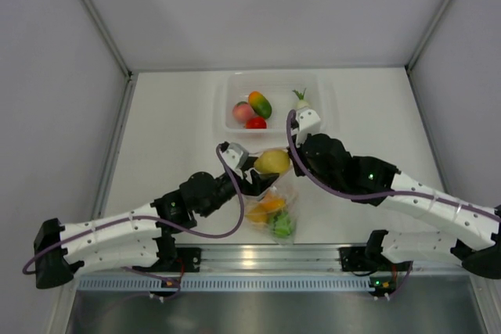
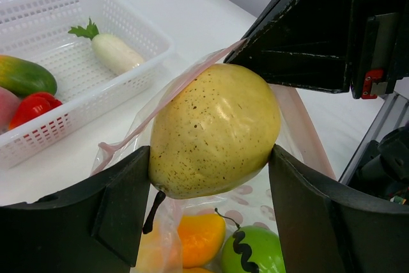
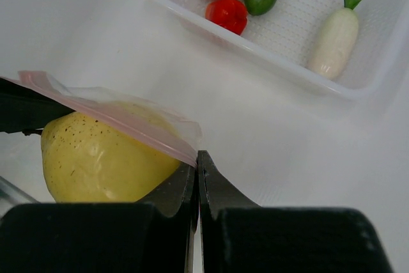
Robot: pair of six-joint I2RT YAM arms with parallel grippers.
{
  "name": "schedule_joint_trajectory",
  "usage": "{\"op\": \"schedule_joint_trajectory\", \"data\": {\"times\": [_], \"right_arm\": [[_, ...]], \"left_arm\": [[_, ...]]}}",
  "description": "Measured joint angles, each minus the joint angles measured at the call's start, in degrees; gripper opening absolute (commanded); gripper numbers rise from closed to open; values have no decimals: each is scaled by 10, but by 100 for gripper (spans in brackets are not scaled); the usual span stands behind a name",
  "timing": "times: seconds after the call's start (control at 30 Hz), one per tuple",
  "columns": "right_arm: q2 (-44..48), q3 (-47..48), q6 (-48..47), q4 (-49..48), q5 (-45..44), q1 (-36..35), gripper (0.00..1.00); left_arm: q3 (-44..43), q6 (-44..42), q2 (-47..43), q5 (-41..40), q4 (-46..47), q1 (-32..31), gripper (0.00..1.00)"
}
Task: Open the zip-top bag and remove the fake food
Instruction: Pick up the fake fruit from the zipper food storage bag.
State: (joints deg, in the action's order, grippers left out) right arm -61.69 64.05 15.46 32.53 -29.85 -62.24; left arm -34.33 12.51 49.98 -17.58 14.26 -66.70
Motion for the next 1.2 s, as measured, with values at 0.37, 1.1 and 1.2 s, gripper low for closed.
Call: {"op": "schedule_joint_trajectory", "data": {"times": [0.37,1.1,1.2], "right_arm": [[9,-6,2,-6,66,34,0],[-47,120,-88,13,100,110,0],[-42,94,-93,10,85,108,0]], "left_arm": [[33,-7,-8,12,52,3,0],[-62,-33,104,-92,128,7,0],[-70,-32,132,-111,130,7,0]]}}
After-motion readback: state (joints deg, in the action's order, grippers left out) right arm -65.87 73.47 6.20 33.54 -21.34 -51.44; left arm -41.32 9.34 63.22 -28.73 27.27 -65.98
